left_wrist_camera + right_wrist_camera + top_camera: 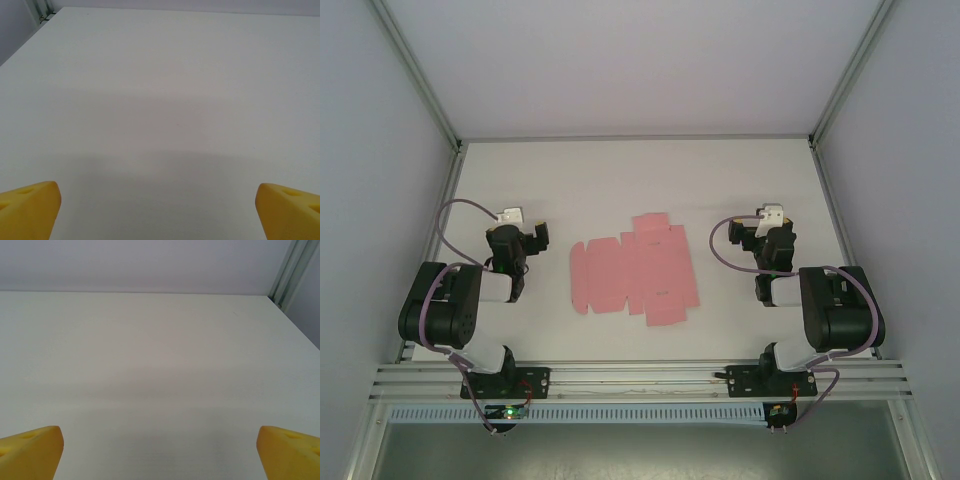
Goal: Assemble paper box
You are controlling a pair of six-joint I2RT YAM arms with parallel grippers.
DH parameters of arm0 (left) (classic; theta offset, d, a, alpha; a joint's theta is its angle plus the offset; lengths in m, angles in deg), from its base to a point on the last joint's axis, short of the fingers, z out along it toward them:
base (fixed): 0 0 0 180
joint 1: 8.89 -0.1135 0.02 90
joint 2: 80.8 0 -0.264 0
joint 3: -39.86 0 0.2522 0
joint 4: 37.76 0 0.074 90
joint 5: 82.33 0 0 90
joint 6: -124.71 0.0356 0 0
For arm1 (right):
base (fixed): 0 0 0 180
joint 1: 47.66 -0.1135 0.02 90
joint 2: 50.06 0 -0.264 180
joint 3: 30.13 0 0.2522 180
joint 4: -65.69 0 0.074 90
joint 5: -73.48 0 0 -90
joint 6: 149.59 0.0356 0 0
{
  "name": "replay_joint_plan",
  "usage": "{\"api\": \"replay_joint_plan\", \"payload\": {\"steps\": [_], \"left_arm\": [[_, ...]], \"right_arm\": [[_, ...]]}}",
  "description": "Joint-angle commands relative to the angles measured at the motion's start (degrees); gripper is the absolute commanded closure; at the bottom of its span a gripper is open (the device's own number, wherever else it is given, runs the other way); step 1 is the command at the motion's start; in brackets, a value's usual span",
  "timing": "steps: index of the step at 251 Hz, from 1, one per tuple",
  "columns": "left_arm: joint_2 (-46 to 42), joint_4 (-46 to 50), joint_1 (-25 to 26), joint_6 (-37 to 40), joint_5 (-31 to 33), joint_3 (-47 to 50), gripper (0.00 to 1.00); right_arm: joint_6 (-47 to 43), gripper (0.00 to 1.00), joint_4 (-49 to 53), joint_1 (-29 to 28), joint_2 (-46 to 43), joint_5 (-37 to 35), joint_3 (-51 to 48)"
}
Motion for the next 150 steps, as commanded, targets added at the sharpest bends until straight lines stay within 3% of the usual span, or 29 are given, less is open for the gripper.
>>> {"api": "replay_joint_plan", "payload": {"steps": [1, 48, 89, 118, 150], "left_arm": [[-3.3, 6.7, -0.1, 0.8, 1.1, -3.5, 0.00], [-9.4, 16.7, 0.0, -0.5, 4.1, -6.9, 0.00], [-19.1, 34.4, 0.1, -7.5, 2.6, -12.9, 0.00], [-22.1, 48.7, 0.4, -17.2, 2.2, -17.2, 0.00], [-24.1, 55.4, 4.2, -22.1, -1.6, -17.2, 0.00]], "right_arm": [[1.5, 0.02, 0.8, -0.4, -1.4, -0.1, 1.7], [1.2, 0.02, 7.6, -0.9, -6.9, -2.0, 3.3], [1.8, 0.03, 27.9, -4.3, -13.7, -8.4, 11.0], [5.4, 0.03, 37.3, -7.3, -16.7, -9.9, 15.3], [12.2, 0.08, 49.3, -12.3, -19.0, -5.8, 19.8]]}}
